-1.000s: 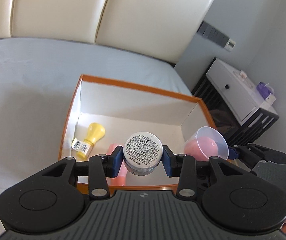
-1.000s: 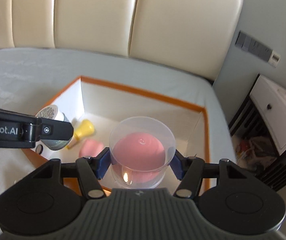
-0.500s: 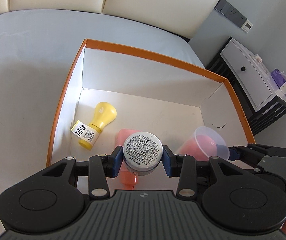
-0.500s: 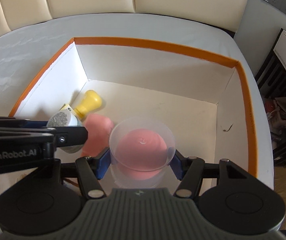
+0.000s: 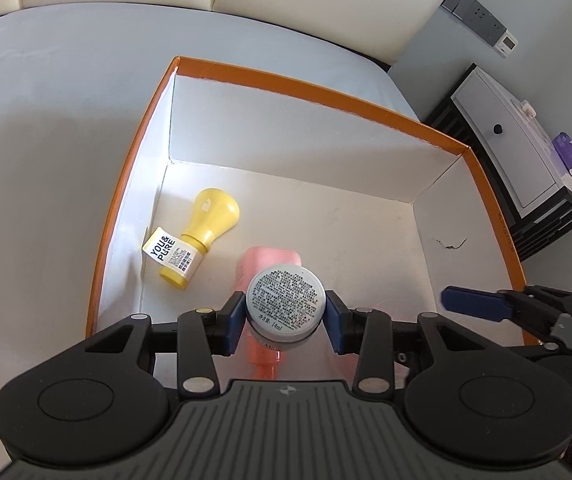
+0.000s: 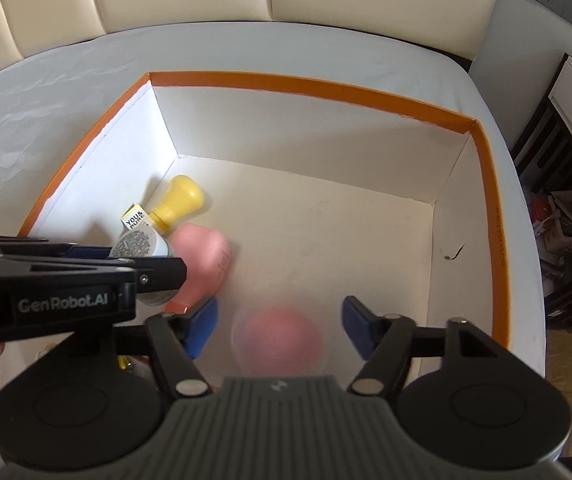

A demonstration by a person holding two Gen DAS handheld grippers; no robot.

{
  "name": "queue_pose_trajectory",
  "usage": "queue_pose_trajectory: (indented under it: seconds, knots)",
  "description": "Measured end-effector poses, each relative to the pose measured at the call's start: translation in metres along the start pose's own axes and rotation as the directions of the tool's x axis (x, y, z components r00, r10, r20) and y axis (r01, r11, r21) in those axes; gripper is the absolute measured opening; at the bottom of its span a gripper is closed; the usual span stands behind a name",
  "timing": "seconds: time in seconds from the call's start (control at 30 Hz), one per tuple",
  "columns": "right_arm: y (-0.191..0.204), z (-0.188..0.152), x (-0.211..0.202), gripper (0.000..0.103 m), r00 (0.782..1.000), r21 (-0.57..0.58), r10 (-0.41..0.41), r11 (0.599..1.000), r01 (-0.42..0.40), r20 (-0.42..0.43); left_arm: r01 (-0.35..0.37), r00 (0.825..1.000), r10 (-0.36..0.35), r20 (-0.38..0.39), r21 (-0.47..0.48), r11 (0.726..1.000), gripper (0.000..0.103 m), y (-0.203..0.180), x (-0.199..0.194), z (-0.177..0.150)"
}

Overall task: Organize rigid objects
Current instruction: 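Open the right gripper to release the cup while the left releases the jar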

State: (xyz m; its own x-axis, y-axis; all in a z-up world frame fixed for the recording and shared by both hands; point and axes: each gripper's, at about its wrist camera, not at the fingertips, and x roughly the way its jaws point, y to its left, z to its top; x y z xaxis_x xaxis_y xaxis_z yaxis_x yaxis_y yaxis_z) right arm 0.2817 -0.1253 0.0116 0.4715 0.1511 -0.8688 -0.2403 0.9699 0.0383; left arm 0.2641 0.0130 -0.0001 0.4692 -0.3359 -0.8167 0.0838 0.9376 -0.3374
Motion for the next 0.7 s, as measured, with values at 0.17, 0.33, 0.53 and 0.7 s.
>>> queue_pose_trajectory:
  seconds: [0.17,0.33,0.53,0.7]
  knots:
    - [0.002,-0.004,-0.014,0.075,0.998,-0.035,-0.044,0.998,0.046,0.051,-0.019,1.000,0.019,-0.014,0.011,1.000,0.046,-0.002,0.001,0.000]
    - [-0.001,-0.010,-0.021,0.076,0.994,-0.051,-0.075,0.996,0.079,0.074,-0.036,0.999,0.037,-0.015,0.016,0.999,0.046,-0.005,0.001,0.001]
    - [-0.006,-0.013,-0.026,0.077,0.993,-0.026,-0.078,0.996,0.080,0.084,-0.041,0.999,0.042,-0.014,0.012,0.999,0.052,-0.007,-0.001,0.000]
    - [-0.005,-0.015,-0.029,0.077,0.992,-0.020,-0.081,0.996,0.083,0.093,-0.028,0.999,0.028,0.016,-0.002,1.000,0.064,-0.005,-0.009,-0.001]
